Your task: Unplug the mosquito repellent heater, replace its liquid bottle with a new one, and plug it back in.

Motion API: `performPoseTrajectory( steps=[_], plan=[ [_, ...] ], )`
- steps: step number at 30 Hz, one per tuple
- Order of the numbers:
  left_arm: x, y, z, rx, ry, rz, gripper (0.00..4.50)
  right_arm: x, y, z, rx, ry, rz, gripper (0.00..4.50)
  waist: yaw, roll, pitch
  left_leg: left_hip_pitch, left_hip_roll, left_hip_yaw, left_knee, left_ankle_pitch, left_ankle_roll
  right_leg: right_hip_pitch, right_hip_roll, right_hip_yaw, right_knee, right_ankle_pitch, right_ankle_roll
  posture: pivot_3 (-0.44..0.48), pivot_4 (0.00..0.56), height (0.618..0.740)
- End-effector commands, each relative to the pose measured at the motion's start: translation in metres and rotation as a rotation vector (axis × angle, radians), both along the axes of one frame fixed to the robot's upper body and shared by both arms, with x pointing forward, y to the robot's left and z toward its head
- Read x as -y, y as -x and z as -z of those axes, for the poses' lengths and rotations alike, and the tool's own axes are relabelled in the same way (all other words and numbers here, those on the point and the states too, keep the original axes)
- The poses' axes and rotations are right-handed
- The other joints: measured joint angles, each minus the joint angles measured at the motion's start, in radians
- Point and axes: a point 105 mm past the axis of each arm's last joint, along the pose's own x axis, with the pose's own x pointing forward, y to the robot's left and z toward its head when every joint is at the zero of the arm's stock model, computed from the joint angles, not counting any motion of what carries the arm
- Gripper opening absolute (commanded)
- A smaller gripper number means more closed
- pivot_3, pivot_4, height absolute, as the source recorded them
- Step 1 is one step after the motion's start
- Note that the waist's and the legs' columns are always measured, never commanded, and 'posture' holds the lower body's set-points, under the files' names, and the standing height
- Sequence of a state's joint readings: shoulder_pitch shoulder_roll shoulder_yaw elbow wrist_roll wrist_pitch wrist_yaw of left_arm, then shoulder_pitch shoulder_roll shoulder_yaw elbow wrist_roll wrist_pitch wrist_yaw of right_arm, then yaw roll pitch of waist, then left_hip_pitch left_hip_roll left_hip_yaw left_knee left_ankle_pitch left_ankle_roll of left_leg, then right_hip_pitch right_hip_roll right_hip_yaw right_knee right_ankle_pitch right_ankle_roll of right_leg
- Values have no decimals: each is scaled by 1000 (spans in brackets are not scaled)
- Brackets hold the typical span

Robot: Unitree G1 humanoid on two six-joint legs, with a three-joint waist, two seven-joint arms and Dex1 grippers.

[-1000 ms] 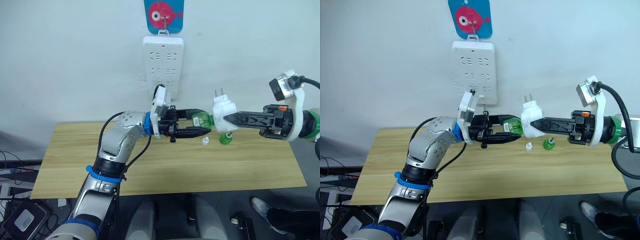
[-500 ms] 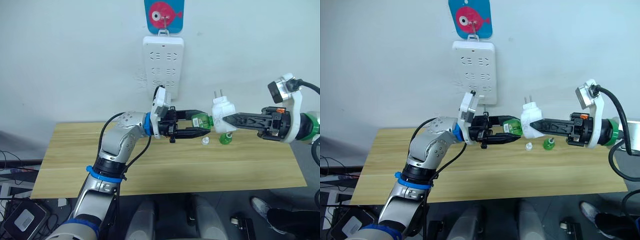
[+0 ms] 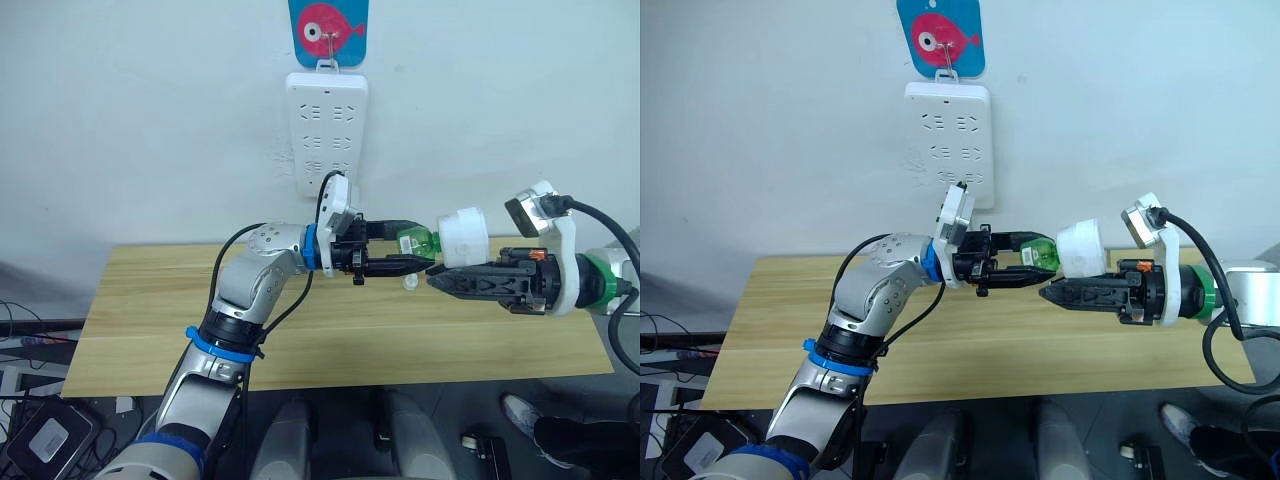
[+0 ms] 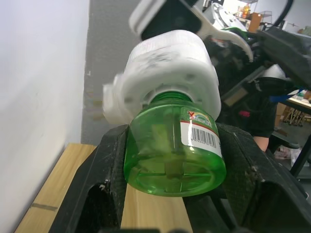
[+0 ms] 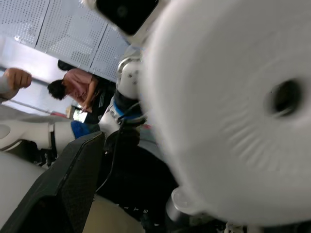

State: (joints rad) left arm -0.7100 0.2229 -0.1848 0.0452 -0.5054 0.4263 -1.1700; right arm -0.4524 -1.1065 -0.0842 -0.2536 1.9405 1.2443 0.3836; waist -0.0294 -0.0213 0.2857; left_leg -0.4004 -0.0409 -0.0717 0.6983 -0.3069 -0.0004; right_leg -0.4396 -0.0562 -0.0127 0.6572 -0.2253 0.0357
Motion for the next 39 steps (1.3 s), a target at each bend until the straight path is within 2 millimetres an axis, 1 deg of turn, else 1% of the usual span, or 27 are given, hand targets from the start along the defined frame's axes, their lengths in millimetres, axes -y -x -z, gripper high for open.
performPoseTrajectory(
  steps=[1,2,4,7,9,10,12,13,15,17,19,20,21,22,24,26,29,32,35,39],
  plan=[
    [1,2,-15,64,29,11,2321,-3,17,-3,1,19,-75,4474,0,0,0,0,0,0,0,0,0,0,0,0,0,0,0,-79,291,740],
    [0,1,-15,65,28,7,2321,0,16,-2,-6,26,-61,4474,0,0,0,0,0,0,0,0,0,0,0,0,0,0,0,-73,293,740],
    [-2,1,-15,67,24,5,2321,14,13,1,-36,58,-4,4474,2,0,0,0,0,0,0,0,0,0,0,0,0,0,0,-73,293,740],
    [-7,3,-13,69,10,8,2321,47,0,13,-57,141,139,4474,3,-1,0,0,0,0,0,0,0,0,0,0,-1,0,0,-68,289,740],
    [-10,4,-10,64,-7,16,2321,69,-19,20,-37,163,271,4101,2,-1,0,0,0,0,0,0,0,0,0,0,-1,0,0,-71,287,740],
    [-12,6,-9,60,-18,24,2321,78,-30,20,-18,153,331,3903,2,-1,0,0,0,1,0,0,0,1,0,0,-1,0,0,-73,285,740],
    [-15,10,-5,49,-45,51,2321,90,-52,19,27,125,435,3172,-3,-1,0,1,0,2,0,0,0,0,1,0,0,0,0,-71,283,740],
    [-16,13,-4,44,-54,63,2321,91,-60,18,46,106,461,2869,-5,0,0,2,0,3,0,0,0,0,1,1,0,0,0,-72,274,740],
    [-18,15,-3,34,-64,74,2321,87,-74,18,69,60,487,2090,-8,0,0,3,1,5,-1,0,0,-1,1,1,2,0,0,-74,271,740],
    [-20,16,-4,21,-70,81,2321,77,-86,22,80,22,489,1338,-8,0,0,2,2,4,-1,1,-2,-2,1,1,3,0,0,-75,266,740],
    [-19,18,-5,7,-65,84,2321,59,-89,28,69,-22,444,603,-5,0,0,2,2,3,-1,2,-3,-2,1,2,3,0,0,-72,261,740],
    [-18,19,-5,5,-65,85,2321,53,-89,29,64,-36,426,221,-4,0,0,2,2,3,0,2,-3,-2,1,2,3,0,0,-70,259,740],
    [-18,19,-5,3,-65,84,2321,49,-88,29,58,-48,411,36,-3,0,0,1,1,2,0,2,-3,-2,1,2,3,0,0,-70,259,740],
    [-18,18,-5,-5,-60,78,2321,43,-84,29,47,-63,379,36,-1,0,0,1,1,2,0,2,-4,-2,1,2,3,0,0,-68,258,740],
    [-18,14,-5,-7,-57,53,2321,22,-60,31,11,-73,236,36,5,0,0,0,0,0,0,2,-4,-2,0,1,3,0,0,-62,257,740],
    [-18,11,-5,-10,-58,36,2321,12,-42,32,-13,-80,146,36,7,0,0,0,-1,-1,0,2,-4,-1,0,1,2,0,0,-57,253,740],
    [-20,5,0,-7,-71,7,2321,1,-16,28,-41,-113,37,36,8,0,0,0,-1,-1,0,2,-4,-1,-1,1,1,1,1,-57,253,740],
    [-19,3,5,0,-83,-7,2321,-5,-5,20,-48,-138,-8,36,4,0,0,0,-1,0,0,2,-4,-1,-1,1,1,1,1,-49,244,740],
    [-19,2,11,14,-108,-12,2321,-9,1,5,-43,-165,-51,36,2,0,0,0,0,1,1,2,-4,-1,0,1,1,1,1,-46,240,740],
    [-19,5,16,29,-130,-1,2321,-15,-6,-17,7,-194,-70,36,-2,0,0,1,0,1,0,2,-4,-1,0,1,2,1,1,-43,229,740]
  ],
)
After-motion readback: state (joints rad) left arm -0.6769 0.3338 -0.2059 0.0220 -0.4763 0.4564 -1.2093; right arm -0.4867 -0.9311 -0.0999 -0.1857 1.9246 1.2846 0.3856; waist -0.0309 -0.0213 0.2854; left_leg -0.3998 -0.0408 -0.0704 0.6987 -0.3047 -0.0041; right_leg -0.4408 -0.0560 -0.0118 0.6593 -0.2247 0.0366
